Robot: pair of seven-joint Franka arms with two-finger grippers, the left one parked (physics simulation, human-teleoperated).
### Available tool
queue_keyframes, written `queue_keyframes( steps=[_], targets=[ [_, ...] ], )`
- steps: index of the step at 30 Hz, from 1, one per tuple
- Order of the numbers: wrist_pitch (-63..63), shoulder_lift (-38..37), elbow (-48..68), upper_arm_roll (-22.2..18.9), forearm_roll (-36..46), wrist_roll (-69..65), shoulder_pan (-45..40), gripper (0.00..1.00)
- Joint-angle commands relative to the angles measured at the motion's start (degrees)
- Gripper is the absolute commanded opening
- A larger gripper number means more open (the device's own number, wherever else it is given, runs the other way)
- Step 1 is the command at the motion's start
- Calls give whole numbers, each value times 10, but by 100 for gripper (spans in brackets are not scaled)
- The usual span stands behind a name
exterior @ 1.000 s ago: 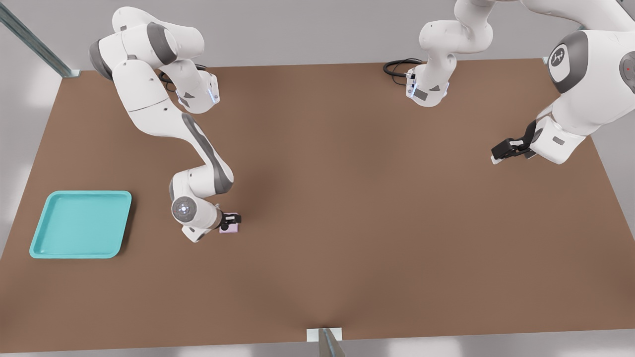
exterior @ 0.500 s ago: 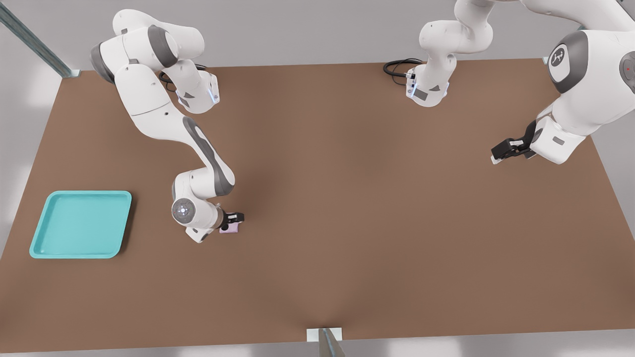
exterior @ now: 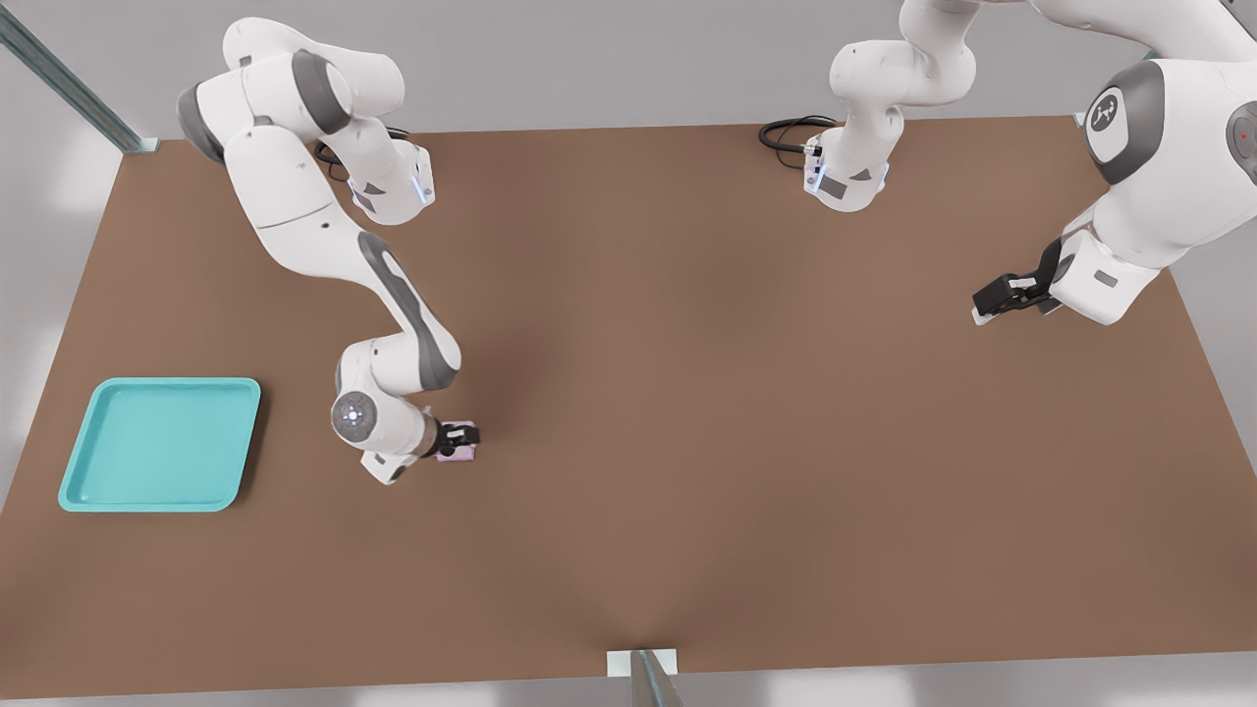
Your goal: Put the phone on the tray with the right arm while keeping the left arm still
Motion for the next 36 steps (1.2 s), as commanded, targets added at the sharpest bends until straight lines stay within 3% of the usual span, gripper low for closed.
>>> queue_keyframes(
  steps=[1, 4, 22, 23, 24, 25, 30, 36],
  targets=[
    [1, -2, 0, 0, 0, -16, -1, 100],
    [2, -1, -3, -2, 1, 53, -1, 100],
    [48, 10, -29, -1, 0, 53, 5, 100],
    [48, 10, -29, -1, 0, 53, 5, 98],
    [48, 10, -29, -1, 0, 52, 5, 81],
    [48, 10, -29, -1, 0, 52, 5, 78],
    [47, 9, -29, -2, -1, 51, 5, 77],
    [10, -52, -28, -1, -2, 44, -25, 77]
  ],
)
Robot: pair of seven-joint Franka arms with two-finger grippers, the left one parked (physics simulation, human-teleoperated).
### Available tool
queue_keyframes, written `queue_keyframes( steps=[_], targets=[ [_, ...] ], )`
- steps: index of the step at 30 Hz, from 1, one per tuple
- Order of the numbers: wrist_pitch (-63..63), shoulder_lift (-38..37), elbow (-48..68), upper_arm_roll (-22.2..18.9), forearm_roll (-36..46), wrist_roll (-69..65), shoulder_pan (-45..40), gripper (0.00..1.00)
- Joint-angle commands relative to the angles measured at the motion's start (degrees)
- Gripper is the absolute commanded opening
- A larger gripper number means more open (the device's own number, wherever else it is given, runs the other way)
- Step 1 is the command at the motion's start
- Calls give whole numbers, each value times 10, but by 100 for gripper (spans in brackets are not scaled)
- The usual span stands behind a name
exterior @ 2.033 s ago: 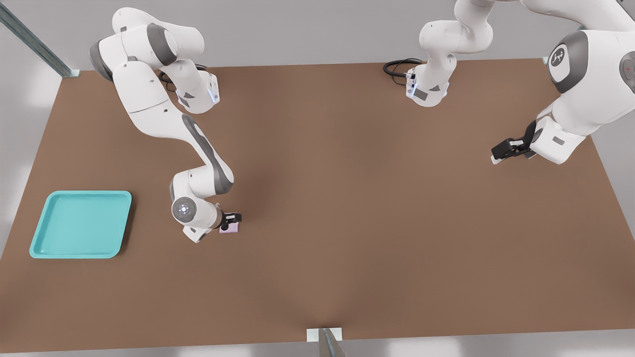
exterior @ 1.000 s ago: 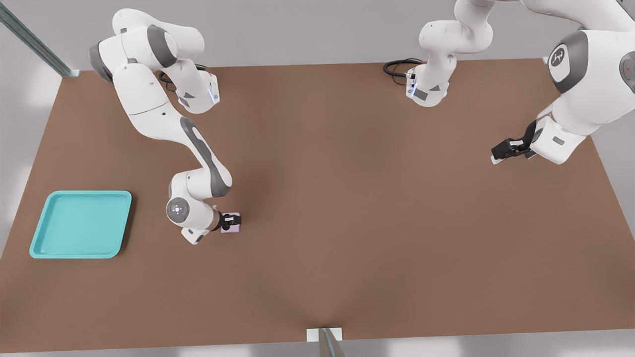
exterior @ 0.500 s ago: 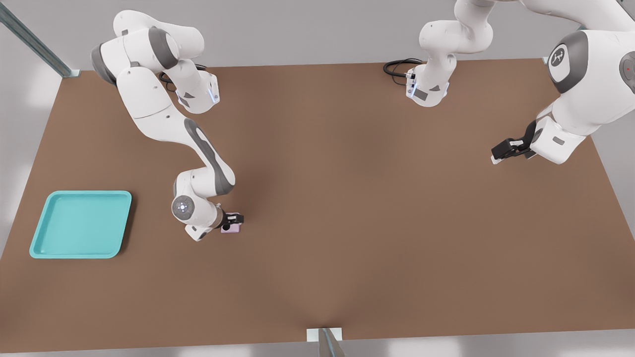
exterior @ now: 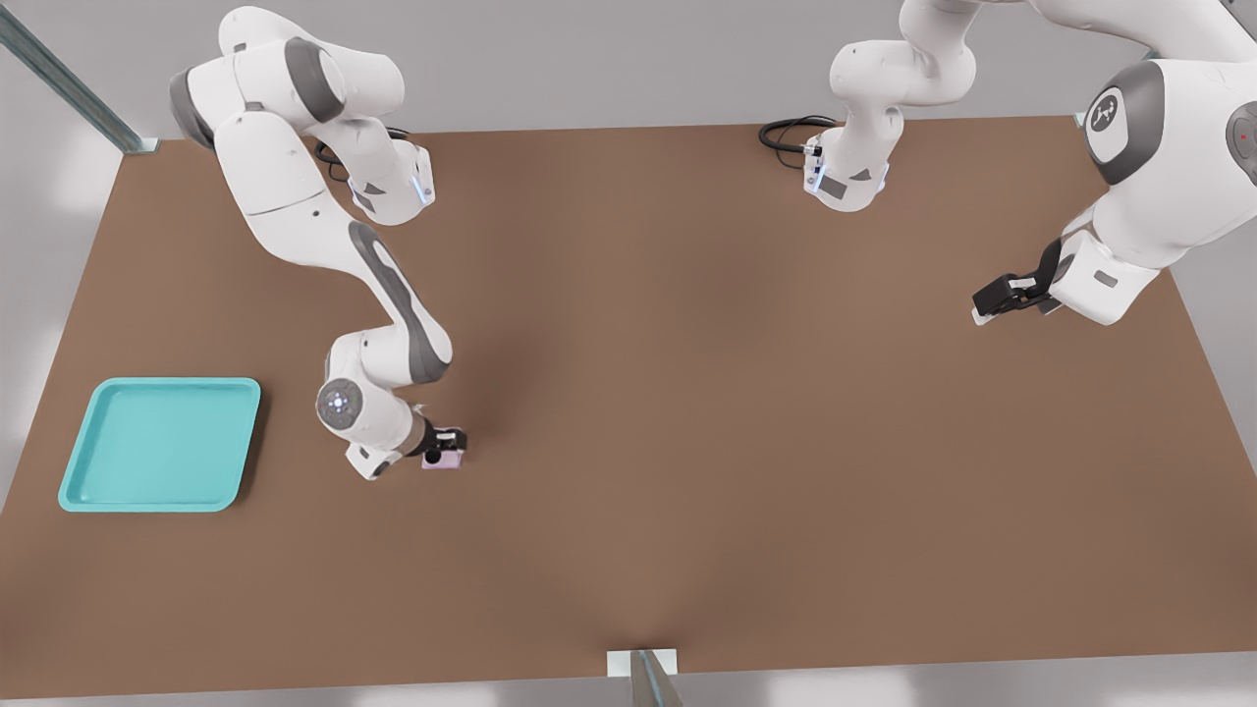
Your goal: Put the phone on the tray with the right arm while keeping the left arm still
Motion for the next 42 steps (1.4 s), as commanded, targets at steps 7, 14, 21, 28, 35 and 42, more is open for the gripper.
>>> queue_keyframes(
  steps=[7, 14, 21, 28, 35, 42],
  targets=[
    [-37, -68, -37, 7, -3, -185, -186, 77],
    [-28, -91, -87, 125, -37, -342, -467, 78],
    [36, -36, -79, 110, -46, -405, -490, 88],
    [-38, -92, -11, 132, -62, -359, -455, 100],
    [-460, -231, 249, -100, -96, -40, -40, 100],
    [-482, -239, 231, -150, -76, -84, 29, 100]
  ],
)
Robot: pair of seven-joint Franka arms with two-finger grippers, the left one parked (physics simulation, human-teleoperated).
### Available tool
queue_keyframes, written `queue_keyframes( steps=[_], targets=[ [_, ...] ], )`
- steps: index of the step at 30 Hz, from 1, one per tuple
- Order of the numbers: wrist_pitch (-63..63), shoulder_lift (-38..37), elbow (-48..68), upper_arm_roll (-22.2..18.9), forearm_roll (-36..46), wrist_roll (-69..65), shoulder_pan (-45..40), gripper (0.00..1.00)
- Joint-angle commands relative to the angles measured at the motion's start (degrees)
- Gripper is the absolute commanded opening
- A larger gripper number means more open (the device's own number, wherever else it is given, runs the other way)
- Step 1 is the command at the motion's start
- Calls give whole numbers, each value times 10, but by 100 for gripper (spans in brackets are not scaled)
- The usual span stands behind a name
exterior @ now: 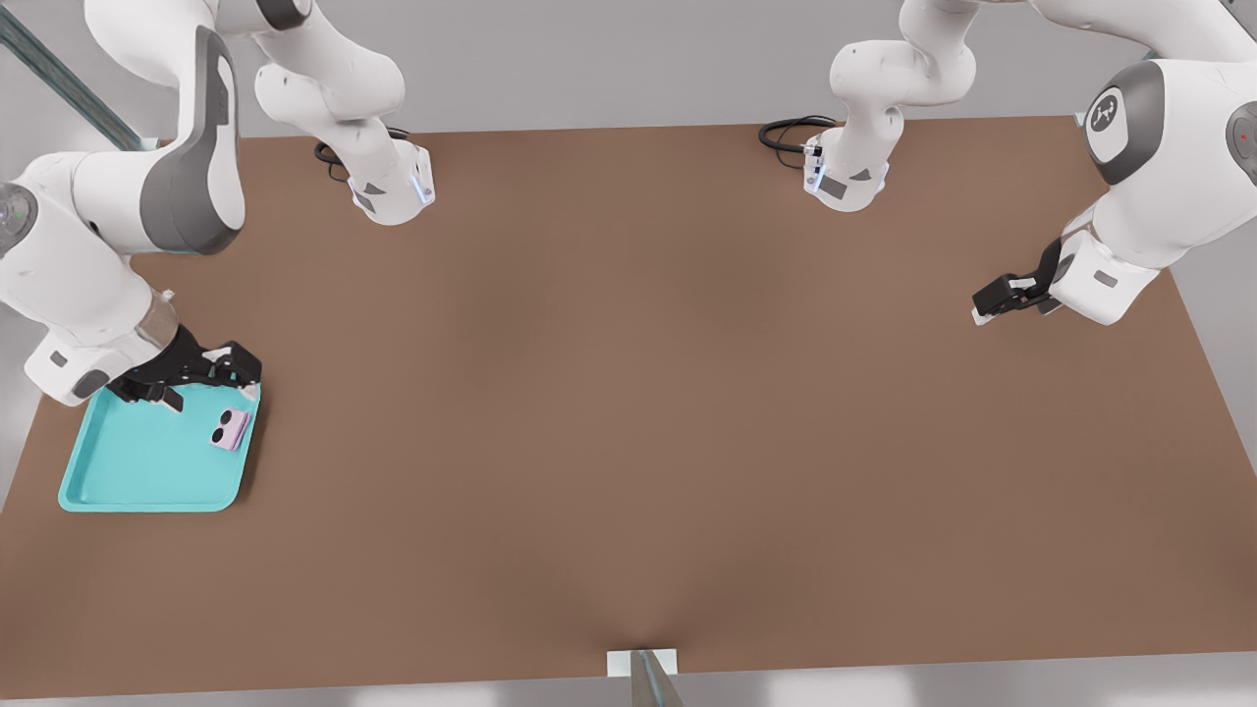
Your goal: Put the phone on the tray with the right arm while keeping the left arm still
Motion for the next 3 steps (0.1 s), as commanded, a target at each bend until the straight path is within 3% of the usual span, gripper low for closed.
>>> queue_keyframes(
  steps=[1, 3],
  targets=[
    [-68, -8, -13, -7, 3, 73, 4, 100],
    [-68, -8, -14, 0, 3, 73, 0, 100]
  ],
)
